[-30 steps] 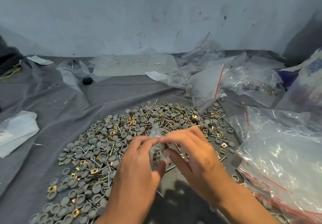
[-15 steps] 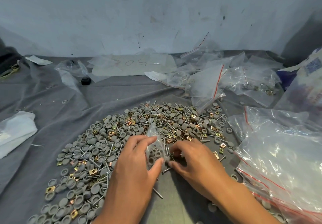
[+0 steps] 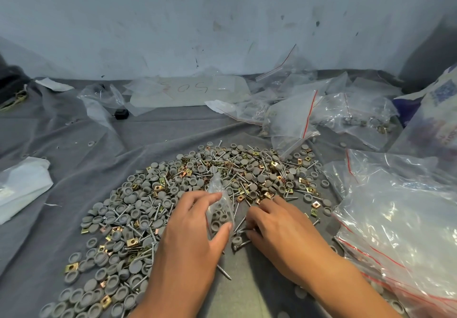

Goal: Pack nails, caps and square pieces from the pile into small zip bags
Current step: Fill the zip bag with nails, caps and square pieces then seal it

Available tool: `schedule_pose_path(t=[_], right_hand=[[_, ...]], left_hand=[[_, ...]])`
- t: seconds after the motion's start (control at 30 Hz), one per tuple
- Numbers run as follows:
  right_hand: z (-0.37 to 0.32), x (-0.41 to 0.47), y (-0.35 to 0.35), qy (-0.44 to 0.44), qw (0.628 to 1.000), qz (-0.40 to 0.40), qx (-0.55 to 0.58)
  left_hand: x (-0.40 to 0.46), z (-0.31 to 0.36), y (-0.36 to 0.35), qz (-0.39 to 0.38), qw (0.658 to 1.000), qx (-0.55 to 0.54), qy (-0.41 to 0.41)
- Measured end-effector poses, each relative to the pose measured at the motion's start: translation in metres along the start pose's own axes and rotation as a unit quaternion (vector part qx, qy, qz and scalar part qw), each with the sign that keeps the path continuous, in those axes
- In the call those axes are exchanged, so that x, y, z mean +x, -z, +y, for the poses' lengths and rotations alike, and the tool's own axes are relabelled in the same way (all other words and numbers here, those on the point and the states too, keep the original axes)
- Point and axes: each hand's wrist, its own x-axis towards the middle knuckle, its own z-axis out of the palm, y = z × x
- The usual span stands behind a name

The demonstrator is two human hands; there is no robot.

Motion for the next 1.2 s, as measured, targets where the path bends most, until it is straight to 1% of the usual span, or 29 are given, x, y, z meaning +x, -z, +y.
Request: schedule_pose_path(t=[0.07,0.2,0.33,0.43,0.5,0.53,0.6,0.63,0.67,0.7,0.77,0.83,0.93,1.03,1.1,1.13,1.2], right_hand=[[0.0,-0.003,0.0,-0.003,1.0,-0.003,-0.012],[0.001,-0.007,0.002,0.02,0.999,-0.013,-0.039],[0.006,-0.006,0.003,0.032,0.999,-0.014,-0.017],[0.01,-0.006,-0.005,0.038,0.999,0.008,0.001],[0.012,-0.001,-0.002,0.012,0.995,0.042,0.087],[0.011,0.001,0.001,0.003,0.987,0.078,0.144],[0.006,0.004,0.009,0.016,0.951,0.155,0.269],[0.001,0.003,0.012,0.027,0.931,0.178,0.319],[-0.004,0.002,0.015,0.039,0.919,0.188,0.343],[-0.01,0.001,0.015,0.056,0.919,0.199,0.336],[-0.019,0.002,0.013,0.087,0.93,0.23,0.273],[-0.021,0.004,0.007,0.086,0.936,0.244,0.24],[-0.019,0.005,0.005,0.055,0.939,0.246,0.233],[-0.014,0.006,0.006,0.055,0.933,0.236,0.267],[-0.005,0.007,0.004,0.042,0.936,0.221,0.27],[0.0,0.008,0.002,0.034,0.947,0.198,0.251],[0.008,0.008,-0.003,0.027,0.977,0.121,0.173]], left_hand=[[0.0,0.0,-0.001,-0.002,1.0,0.004,0.0],[0.0,0.002,-0.001,-0.003,1.0,0.002,0.003],[0.001,0.002,-0.001,-0.005,1.0,0.003,0.005],[0.0,0.002,-0.002,-0.006,1.0,0.011,0.003],[0.0,0.002,-0.001,-0.006,1.0,0.014,0.0],[-0.001,0.001,-0.001,-0.005,1.0,0.014,-0.001],[-0.001,0.001,0.0,-0.006,1.0,0.013,-0.004],[-0.001,0.001,0.0,-0.006,1.0,0.01,-0.007],[0.0,0.002,0.0,-0.007,1.0,0.008,-0.011],[0.0,0.002,-0.001,-0.011,1.0,0.006,-0.013],[-0.001,0.003,-0.002,-0.017,1.0,0.006,-0.016],[-0.001,0.003,-0.003,-0.02,1.0,0.007,-0.017],[-0.001,0.003,-0.001,-0.005,1.0,-0.009,-0.027],[-0.001,0.003,0.0,0.004,0.999,-0.014,-0.028],[-0.001,0.0,0.0,0.014,1.0,-0.009,-0.023],[-0.001,-0.001,0.0,0.02,1.0,-0.008,-0.02],[0.001,-0.002,0.002,0.027,0.999,-0.007,-0.016]])
